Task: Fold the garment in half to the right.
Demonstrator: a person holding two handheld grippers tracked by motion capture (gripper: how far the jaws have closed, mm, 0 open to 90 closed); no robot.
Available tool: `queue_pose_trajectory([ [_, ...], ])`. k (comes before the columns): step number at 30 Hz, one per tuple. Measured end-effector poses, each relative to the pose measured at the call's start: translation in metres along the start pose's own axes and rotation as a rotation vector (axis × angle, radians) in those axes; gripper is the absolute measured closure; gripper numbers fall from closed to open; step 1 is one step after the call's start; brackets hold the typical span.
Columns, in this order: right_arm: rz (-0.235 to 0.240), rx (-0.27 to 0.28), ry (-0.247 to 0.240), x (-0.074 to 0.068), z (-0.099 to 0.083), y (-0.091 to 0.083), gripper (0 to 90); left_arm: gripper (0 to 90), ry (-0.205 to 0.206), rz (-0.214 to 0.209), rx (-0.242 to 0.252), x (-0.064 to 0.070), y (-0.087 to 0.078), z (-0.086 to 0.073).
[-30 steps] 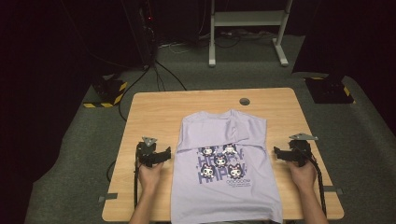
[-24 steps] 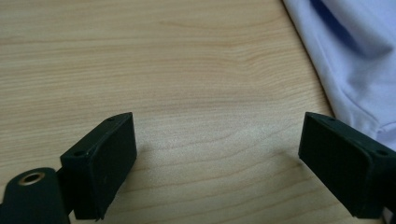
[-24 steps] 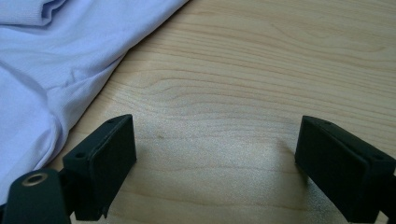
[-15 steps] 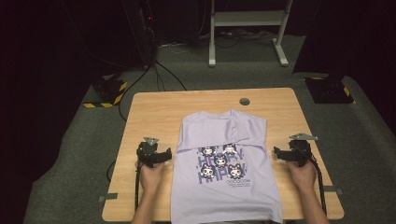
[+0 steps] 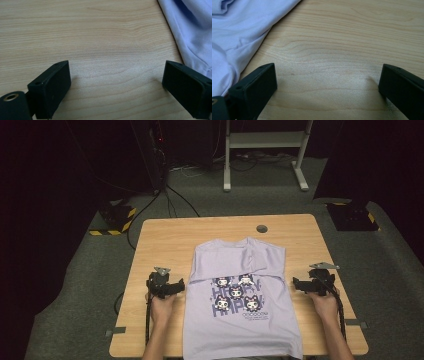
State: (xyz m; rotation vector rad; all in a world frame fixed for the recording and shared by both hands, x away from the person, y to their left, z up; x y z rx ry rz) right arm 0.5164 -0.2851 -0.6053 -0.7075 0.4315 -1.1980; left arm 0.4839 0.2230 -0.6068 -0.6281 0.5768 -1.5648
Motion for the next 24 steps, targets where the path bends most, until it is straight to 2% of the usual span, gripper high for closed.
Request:
queue_pose_trajectory([
  [2, 0.003, -0.007, -0.003, 0.0, 0.0, -0.001, 1.9, 6.7, -0.008, -0.012, 0.0, 0.002, 0.001, 0.001],
  [4, 0.006, -0.026, 0.002, -0.003, 0.0, -0.003, 3.0, 5.1, -0.031, -0.065, 0.005, 0.01, 0.0, 0.002],
  [6, 0.025, -0.009, -0.006, -0.009, 0.003, -0.006, 4.1, 5.0, -0.02, -0.093, 0.011, 0.019, 0.0, 0.004],
  [9, 0.1, 0.013, -0.021, -0.029, 0.011, -0.011, 5.7, 5.0, 0.013, -0.164, 0.02, 0.04, -0.002, 0.008],
  [11, 0.141, 0.039, -0.05, -0.043, 0.019, -0.014, 7.5, 5.3, 0.044, -0.201, 0.026, 0.054, -0.005, 0.012],
  [14, 0.208, 0.065, -0.093, -0.067, 0.03, -0.016, 9.7, 6.4, 0.068, -0.256, 0.044, 0.075, -0.007, 0.018],
  [17, 0.25, 0.077, -0.132, -0.088, 0.039, -0.016, 12.4, 6.7, 0.086, -0.288, 0.05, 0.091, -0.006, 0.023],
  [20, 0.289, 0.067, -0.165, -0.107, 0.043, -0.012, 13.5, 7.3, 0.103, -0.311, 0.047, 0.106, -0.003, 0.024],
  [24, 0.318, 0.051, -0.194, -0.125, 0.042, -0.003, 17.1, 7.5, 0.107, -0.299, 0.026, 0.114, 0.005, 0.021],
])
Point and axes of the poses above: each handheld gripper's, and its own axes: y roughly forward along the jaws, z roughly out of its top, x roughly to its right, the point moved 9 cm from there along y, roughly forward along the jaws, and after that the axes turned 4 degrees about -y, right-handed, at the moved point
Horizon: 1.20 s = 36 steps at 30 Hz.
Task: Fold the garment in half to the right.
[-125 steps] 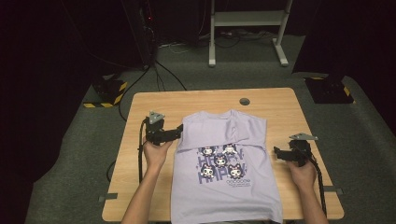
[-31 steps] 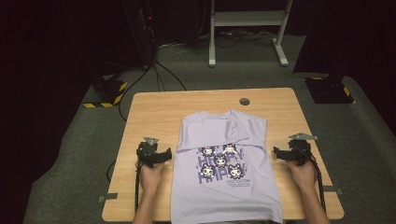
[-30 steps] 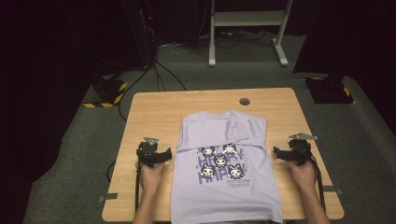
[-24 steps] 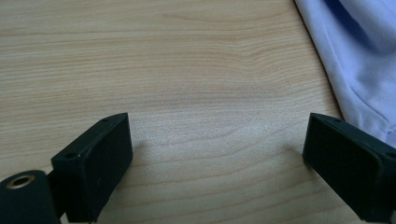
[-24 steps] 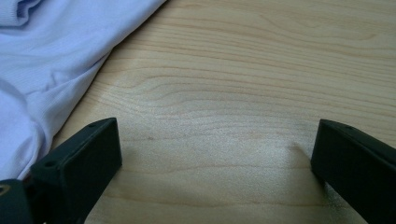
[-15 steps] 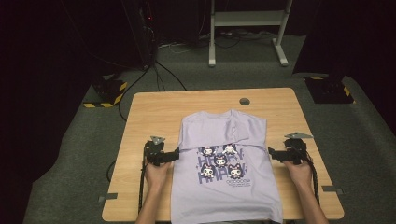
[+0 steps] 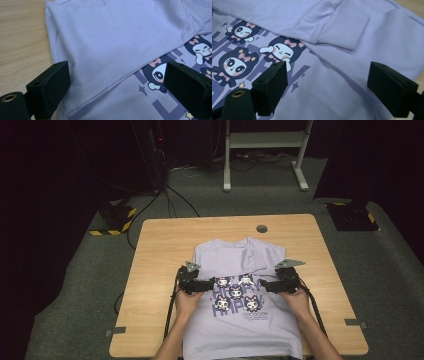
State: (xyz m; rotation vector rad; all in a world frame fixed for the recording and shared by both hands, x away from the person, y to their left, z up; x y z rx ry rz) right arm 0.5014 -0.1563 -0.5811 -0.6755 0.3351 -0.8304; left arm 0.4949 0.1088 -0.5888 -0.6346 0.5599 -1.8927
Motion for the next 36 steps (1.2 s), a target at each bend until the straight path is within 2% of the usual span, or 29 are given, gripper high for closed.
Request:
queue_pose_trajectory([
  [2, 0.013, -0.023, -0.004, -0.003, -0.003, 0.008, 17.9, 7.4, 0.009, 0.018, -0.027, -0.002, 0.005, -0.004],
  [4, 0.003, -0.061, -0.006, -0.001, -0.009, 0.014, 19.1, 7.5, 0.024, 0.035, -0.046, -0.005, 0.008, -0.009],
  [5, -0.005, -0.05, -0.015, 0.0, -0.009, 0.013, 20.6, 8.5, 0.035, 0.04, -0.047, -0.006, 0.008, -0.009],
  [8, -0.076, -0.074, -0.022, 0.016, -0.016, 0.009, 21.2, 9.5, 0.082, 0.047, -0.058, -0.008, 0.005, -0.012],
  [10, -0.062, -0.064, 0.013, 0.024, -0.019, 0.002, 21.2, 9.6, 0.108, 0.05, -0.069, -0.01, 0.004, -0.013],
  [11, -0.069, -0.062, 0.017, 0.026, -0.019, -0.001, 20.5, 9.6, 0.105, 0.054, -0.068, -0.01, 0.003, -0.013],
  [13, -0.106, -0.046, 0.011, 0.03, -0.016, -0.009, 19.3, 7.8, 0.072, 0.045, -0.053, -0.01, 0.0, -0.01],
  [14, -0.097, -0.026, 0.017, 0.028, -0.013, -0.011, 19.4, 7.5, 0.052, 0.015, -0.021, -0.005, -0.002, -0.005],
  [16, -0.08, 0.016, 0.005, 0.02, -0.002, -0.01, 19.5, 8.3, 0.051, -0.003, 0.013, 0.002, -0.001, 0.001],
  [18, -0.057, 0.018, -0.01, 0.01, 0.005, -0.003, 19.1, 7.9, 0.06, -0.001, -0.014, 0.007, 0.005, 0.003],
  [19, -0.05, 0.013, -0.025, 0.006, 0.007, 0.002, 19.3, 7.5, 0.062, 0.007, -0.023, 0.008, 0.008, 0.003],
  [21, -0.039, -0.014, -0.038, 0.0, 0.008, 0.014, 18.9, 6.5, 0.094, 0.071, -0.047, 0.005, 0.013, 0.001],
  [23, -0.045, -0.041, -0.046, 0.0, 0.005, 0.02, 19.0, 6.1, 0.098, 0.089, -0.087, -0.001, 0.015, -0.005],
  [24, -0.067, -0.067, -0.053, 0.004, 0.0, 0.023, 18.7, 5.7, 0.115, 0.104, -0.081, -0.005, 0.015, -0.007],
  [25, -0.075, -0.076, -0.043, 0.009, -0.004, 0.024, 18.4, 5.4, 0.094, 0.099, -0.082, -0.009, 0.013, -0.009],
  [26, -0.086, -0.063, -0.037, 0.015, -0.006, 0.021, 19.8, 5.8, 0.089, 0.098, -0.071, -0.013, 0.01, -0.009],
  [27, -0.102, -0.075, -0.019, 0.02, -0.008, 0.018, 20.1, 8.7, 0.094, 0.128, -0.077, -0.019, 0.007, -0.009],
  [28, -0.114, -0.081, -0.013, 0.026, -0.01, 0.015, 20.3, 7.0, 0.07, 0.136, -0.092, -0.024, 0.006, -0.01],
  [29, -0.123, -0.087, -0.006, 0.03, -0.012, 0.012, 20.9, 6.2, 0.043, 0.124, -0.1, -0.026, 0.005, -0.01],
  [30, -0.129, -0.082, 0.003, 0.032, -0.011, 0.009, 20.0, 5.5, 0.032, 0.113, -0.084, -0.027, 0.004, -0.008],
  [33, -0.109, -0.034, 0.002, 0.026, -0.001, 0.008, 19.7, 6.7, 0.054, 0.057, -0.022, -0.011, 0.003, 0.002],
  [34, -0.101, -0.026, -0.008, 0.021, 0.003, 0.01, 19.6, 6.5, 0.058, 0.039, -0.022, -0.004, 0.005, 0.004],
  [36, -0.084, -0.028, -0.027, 0.013, 0.008, 0.018, 19.6, 5.9, 0.083, 0.033, -0.034, 0.004, 0.012, 0.006],
])
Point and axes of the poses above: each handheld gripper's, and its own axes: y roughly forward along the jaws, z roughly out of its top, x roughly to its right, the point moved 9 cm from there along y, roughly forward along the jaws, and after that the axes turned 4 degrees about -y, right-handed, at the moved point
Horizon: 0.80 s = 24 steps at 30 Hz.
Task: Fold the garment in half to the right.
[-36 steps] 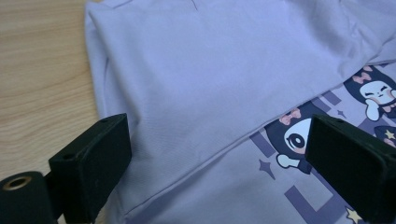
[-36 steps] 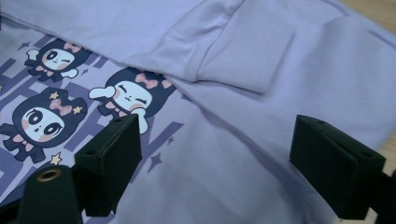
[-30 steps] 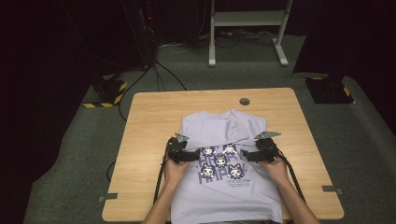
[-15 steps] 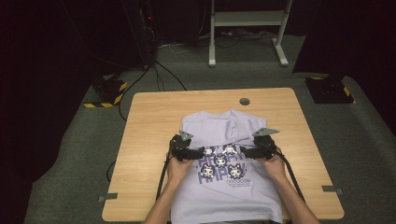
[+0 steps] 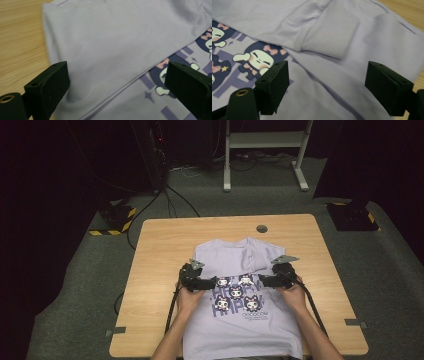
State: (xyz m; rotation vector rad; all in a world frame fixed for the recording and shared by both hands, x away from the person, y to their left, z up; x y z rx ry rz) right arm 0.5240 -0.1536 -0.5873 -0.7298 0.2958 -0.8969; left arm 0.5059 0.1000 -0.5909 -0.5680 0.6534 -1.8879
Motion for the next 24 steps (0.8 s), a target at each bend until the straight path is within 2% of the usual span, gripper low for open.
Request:
queue_pose_trajectory([
  [2, 0.007, -0.01, -0.002, -0.004, 0.0, 0.007, 19.8, 6.0, 0.006, 0.0, -0.023, 0.001, 0.006, -0.001],
  [3, 0.008, -0.029, 0.001, -0.004, -0.004, 0.011, 19.0, 6.0, -0.004, 0.005, -0.055, -0.002, 0.01, -0.006],
  [5, 0.004, -0.03, -0.01, -0.001, -0.008, 0.01, 19.3, 8.0, 0.018, 0.011, -0.034, -0.005, 0.009, -0.008],
  [7, -0.001, -0.044, -0.007, 0.005, -0.011, 0.007, 19.4, 9.0, 0.012, 0.023, -0.03, -0.009, 0.004, -0.01],
  [8, -0.002, -0.049, -0.003, 0.008, -0.014, 0.004, 19.5, 8.9, 0.006, 0.046, -0.044, -0.012, 0.003, -0.014],
  [9, -0.004, -0.055, -0.001, 0.01, -0.016, 0.002, 19.5, 8.4, 0.01, 0.048, -0.029, -0.014, 0.001, -0.016],
  [12, -0.003, -0.072, -0.005, 0.011, -0.022, -0.006, 19.0, 8.5, -0.001, 0.012, -0.026, -0.014, -0.007, -0.02],
  [13, -0.008, -0.082, -0.019, 0.009, -0.023, -0.007, 17.7, 7.6, -0.005, 0.01, -0.016, -0.013, -0.008, -0.018],
  [15, -0.011, -0.056, -0.049, 0.002, -0.017, -0.011, 18.3, 7.4, -0.006, -0.004, 0.023, -0.008, -0.009, -0.01],
  [17, 0.009, -0.001, -0.028, -0.003, -0.003, -0.01, 18.7, 6.9, -0.002, -0.021, 0.028, 0.0, -0.006, 0.001],
  [19, 0.014, 0.019, 0.004, -0.003, 0.009, -0.004, 18.7, 6.3, 0.011, -0.016, 0.02, 0.005, 0.001, 0.01],
  [21, -0.004, 0.007, 0.014, 0.0, 0.014, 0.006, 18.9, 6.4, 0.017, -0.011, -0.006, 0.006, 0.01, 0.012],
  [24, -0.034, -0.044, 0.007, 0.006, 0.008, 0.017, 19.0, 6.3, 0.024, 0.023, -0.073, -0.001, 0.019, 0.001],
])
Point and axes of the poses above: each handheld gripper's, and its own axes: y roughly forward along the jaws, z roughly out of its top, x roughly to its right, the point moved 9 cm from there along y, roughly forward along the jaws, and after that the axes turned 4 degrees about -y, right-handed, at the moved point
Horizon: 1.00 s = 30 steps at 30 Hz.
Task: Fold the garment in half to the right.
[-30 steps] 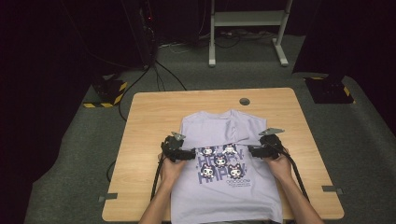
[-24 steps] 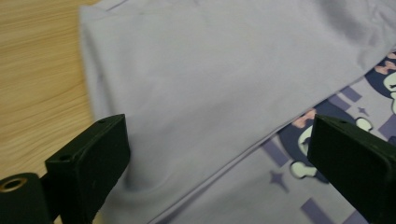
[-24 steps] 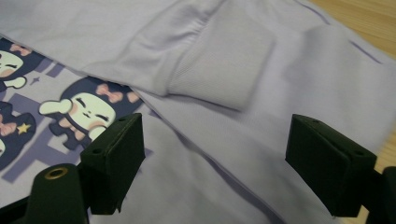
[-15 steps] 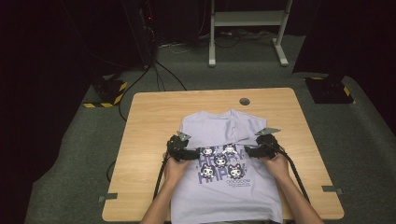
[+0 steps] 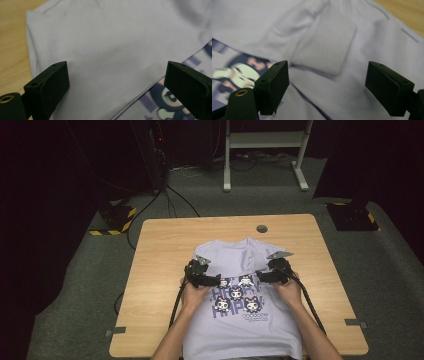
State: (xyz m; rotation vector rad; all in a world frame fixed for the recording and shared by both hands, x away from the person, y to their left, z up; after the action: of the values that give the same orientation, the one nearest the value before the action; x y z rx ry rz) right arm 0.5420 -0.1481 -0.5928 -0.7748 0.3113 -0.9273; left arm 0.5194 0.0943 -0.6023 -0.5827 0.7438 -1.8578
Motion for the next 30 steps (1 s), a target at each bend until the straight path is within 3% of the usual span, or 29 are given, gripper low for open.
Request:
queue_pose_trajectory([
  [1, -0.006, -0.033, -0.006, 0.002, -0.006, 0.003, 17.9, 6.1, 0.014, 0.004, 0.019, -0.002, 0.0, -0.003],
  [3, 0.016, -0.004, 0.0, 0.006, -0.011, -0.001, 19.5, 8.2, 0.03, -0.012, 0.039, -0.002, -0.004, -0.007],
  [7, 0.032, -0.04, -0.015, 0.004, -0.022, -0.012, 19.9, 8.3, 0.048, -0.03, 0.015, -0.001, -0.01, -0.013],
  [9, 0.04, -0.052, -0.032, 0.001, -0.025, -0.016, 19.9, 6.6, 0.003, -0.069, 0.02, 0.001, -0.011, -0.009],
  [12, 0.036, -0.002, 0.009, 0.002, -0.015, -0.015, 20.2, 6.3, -0.032, -0.074, 0.085, 0.001, -0.013, 0.006],
  [14, 0.031, 0.021, 0.034, 0.004, -0.006, -0.01, 20.0, 6.5, -0.051, -0.083, 0.097, 0.004, -0.01, 0.015],
  [16, 0.012, 0.048, 0.037, 0.004, 0.003, -0.005, 21.2, 6.4, -0.027, -0.049, 0.08, 0.004, -0.004, 0.018],
  [19, -0.004, 0.01, 0.033, 0.006, 0.005, 0.005, 19.7, 7.4, -0.033, -0.018, 0.029, -0.001, 0.006, 0.011],
  [21, 0.005, -0.011, 0.025, 0.008, 0.0, 0.01, 18.5, 8.6, 0.008, 0.004, 0.046, -0.003, 0.007, 0.006],
  [26, 0.041, -0.03, -0.006, 0.009, -0.012, -0.002, 18.5, 10.9, 0.036, -0.042, 0.04, -0.003, -0.002, -0.002],
  [29, 0.053, -0.039, -0.01, 0.009, -0.017, -0.009, 18.2, 8.6, -0.006, -0.096, 0.031, -0.001, -0.007, 0.0],
  [30, 0.047, -0.032, -0.013, 0.009, -0.016, -0.011, 18.2, 7.8, -0.016, -0.112, 0.051, 0.001, -0.008, 0.004],
])
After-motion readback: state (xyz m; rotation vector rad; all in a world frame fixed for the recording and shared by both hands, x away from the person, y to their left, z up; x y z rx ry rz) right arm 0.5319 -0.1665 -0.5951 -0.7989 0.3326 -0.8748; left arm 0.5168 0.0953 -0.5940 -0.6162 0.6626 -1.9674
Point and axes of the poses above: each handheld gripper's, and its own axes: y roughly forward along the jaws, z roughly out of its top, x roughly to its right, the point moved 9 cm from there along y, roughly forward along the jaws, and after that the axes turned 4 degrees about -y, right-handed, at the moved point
